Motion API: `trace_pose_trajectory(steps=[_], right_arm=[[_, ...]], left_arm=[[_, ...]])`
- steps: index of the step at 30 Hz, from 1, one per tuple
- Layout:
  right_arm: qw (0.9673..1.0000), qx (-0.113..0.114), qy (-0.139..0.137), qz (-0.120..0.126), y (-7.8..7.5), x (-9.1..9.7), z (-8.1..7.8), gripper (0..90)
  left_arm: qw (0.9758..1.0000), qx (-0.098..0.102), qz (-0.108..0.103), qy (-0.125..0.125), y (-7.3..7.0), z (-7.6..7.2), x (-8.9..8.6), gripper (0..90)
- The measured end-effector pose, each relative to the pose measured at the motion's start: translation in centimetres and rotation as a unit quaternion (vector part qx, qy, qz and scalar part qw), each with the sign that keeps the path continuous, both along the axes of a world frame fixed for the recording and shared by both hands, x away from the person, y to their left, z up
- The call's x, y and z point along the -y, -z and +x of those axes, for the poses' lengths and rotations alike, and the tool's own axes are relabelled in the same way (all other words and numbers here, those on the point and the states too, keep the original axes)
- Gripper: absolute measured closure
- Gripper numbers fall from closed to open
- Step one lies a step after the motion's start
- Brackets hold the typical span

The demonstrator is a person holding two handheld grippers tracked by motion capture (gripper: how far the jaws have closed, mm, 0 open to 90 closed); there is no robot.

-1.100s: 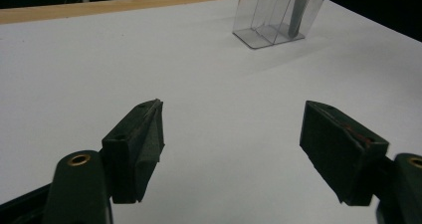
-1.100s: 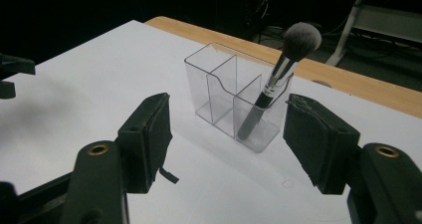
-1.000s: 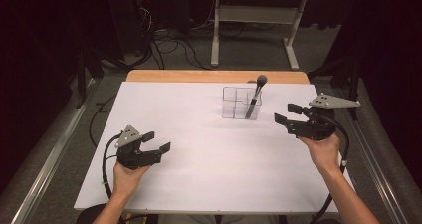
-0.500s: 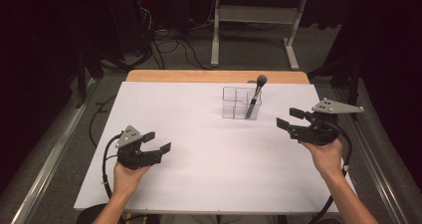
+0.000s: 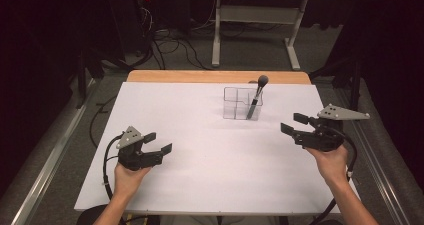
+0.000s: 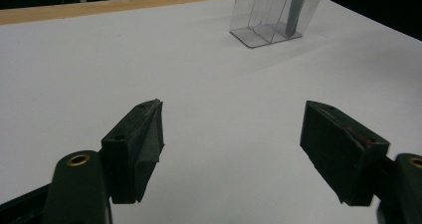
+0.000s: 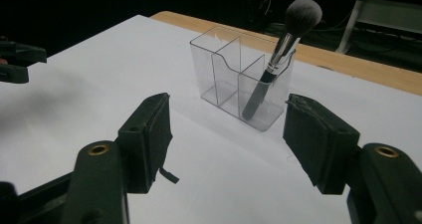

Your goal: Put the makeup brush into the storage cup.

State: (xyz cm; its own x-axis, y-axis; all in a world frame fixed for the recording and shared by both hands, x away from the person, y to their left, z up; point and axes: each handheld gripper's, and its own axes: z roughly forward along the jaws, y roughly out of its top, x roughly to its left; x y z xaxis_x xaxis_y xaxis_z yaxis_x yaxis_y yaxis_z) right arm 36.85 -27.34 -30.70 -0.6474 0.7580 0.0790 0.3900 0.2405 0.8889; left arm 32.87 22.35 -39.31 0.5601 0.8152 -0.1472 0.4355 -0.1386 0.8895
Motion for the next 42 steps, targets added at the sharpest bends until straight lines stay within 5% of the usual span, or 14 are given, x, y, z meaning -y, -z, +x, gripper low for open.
trace_pose_trajectory(steps=[42], right_arm=[[0.9996, -0.021, -0.003, 0.018, 2.7, 0.6, -1.4, 37.3]], left_arm=[[1.0, -0.003, -0.003, -0.001, 0.0, 0.0, 0.0, 25.6]])
